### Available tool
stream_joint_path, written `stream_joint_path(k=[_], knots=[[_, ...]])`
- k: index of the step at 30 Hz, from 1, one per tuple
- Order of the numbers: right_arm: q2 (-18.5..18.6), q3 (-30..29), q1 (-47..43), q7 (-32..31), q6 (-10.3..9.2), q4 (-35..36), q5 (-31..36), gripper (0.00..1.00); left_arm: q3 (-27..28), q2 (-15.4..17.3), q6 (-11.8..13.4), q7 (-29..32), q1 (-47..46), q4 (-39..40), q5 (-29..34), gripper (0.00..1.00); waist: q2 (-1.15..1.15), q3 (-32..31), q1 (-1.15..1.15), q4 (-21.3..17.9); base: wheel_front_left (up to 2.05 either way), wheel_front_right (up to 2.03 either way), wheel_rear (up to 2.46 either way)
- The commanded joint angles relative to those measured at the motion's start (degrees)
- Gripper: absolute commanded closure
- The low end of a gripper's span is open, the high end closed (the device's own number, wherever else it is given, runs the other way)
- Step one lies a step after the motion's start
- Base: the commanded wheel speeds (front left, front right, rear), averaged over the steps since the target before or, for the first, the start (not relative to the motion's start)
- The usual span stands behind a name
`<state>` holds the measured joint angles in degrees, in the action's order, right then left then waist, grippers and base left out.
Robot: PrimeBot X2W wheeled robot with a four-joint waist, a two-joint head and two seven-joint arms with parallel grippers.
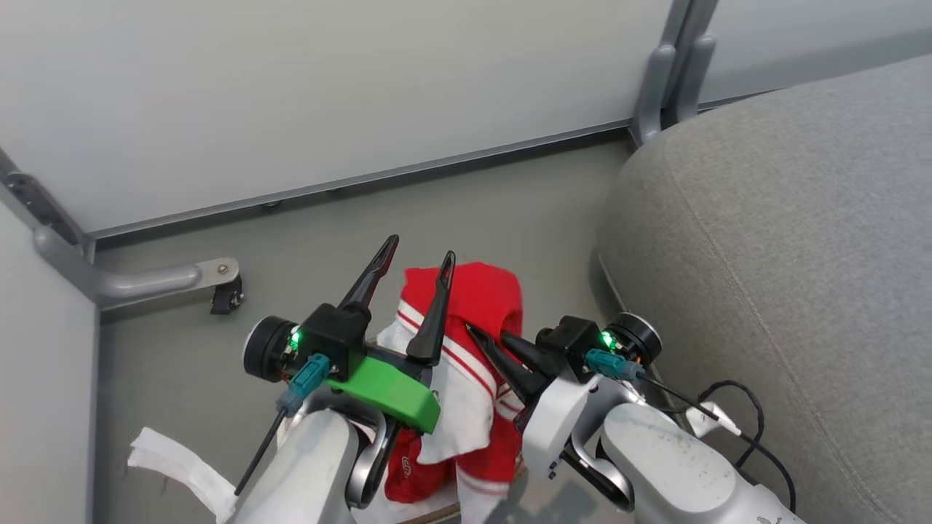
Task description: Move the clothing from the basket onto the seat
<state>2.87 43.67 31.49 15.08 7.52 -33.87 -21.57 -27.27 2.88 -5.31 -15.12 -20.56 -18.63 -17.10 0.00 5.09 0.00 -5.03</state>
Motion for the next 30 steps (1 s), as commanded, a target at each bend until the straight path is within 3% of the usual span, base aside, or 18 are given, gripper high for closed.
stream_joint_path(k=[1,16,30], knots=[[0.17,-0.3,-0.97,0.13,-0.06,0.76,0.58,1.0,0.85,0.11,-0.14,-0.05,0.92,-0.29,0.85,0.0,0.0,-0.25,0.0,-4.78,0.0,0.0,0.0],[0.15,-5.29,-7.61,0.13,-0.07,6.29,3.25,1.0,5.29,0.14,-1.68,-0.05,5.1,-0.93,4.38,0.0,0.0,0.35,0.0,-25.11,0.0,0.0,0.0],[0.11,-16.37,-8.98,0.13,-0.07,11.19,8.52,1.0,3.58,0.19,-2.24,-0.05,1.19,-2.97,5.58,0.0,0.0,4.87,0.0,-26.43,0.0,0.0,0.0]])
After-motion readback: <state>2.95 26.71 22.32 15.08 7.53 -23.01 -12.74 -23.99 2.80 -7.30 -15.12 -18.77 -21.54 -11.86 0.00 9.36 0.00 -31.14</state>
